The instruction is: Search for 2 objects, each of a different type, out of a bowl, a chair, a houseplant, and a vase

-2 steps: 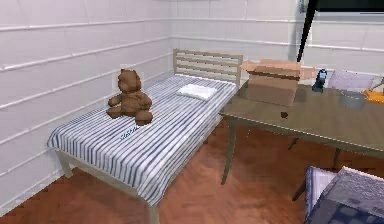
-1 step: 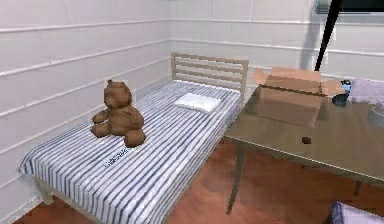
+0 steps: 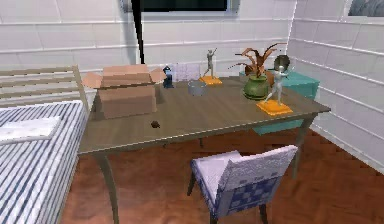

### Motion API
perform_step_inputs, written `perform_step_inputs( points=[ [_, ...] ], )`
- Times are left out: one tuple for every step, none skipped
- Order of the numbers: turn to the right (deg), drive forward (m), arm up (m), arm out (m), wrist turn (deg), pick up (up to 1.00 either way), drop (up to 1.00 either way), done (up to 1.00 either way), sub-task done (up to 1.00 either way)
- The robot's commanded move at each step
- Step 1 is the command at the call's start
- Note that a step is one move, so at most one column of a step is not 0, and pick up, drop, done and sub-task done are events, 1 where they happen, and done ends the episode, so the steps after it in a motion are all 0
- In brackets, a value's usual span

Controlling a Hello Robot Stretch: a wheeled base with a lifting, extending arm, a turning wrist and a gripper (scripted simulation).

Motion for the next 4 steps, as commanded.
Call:
perform_step_inputs(
  points=[
    [12.0, 0.00, 0.00, 0.00, 0.0, 0.00, 0.00, 0.00, 0.00],
    [0.0, 0.00, 0.00, 0.00, 0.0, 0.00, 0.00, 0.00, 1.00],
    [39.0, 0.00, 0.00, 0.00, 0.0, 0.00, 0.00, 0.00, 0.00],
    [0.0, 0.75, 0.00, 0.00, 0.0, 0.00, 0.00, 0.00, 0.00]
  ],
)
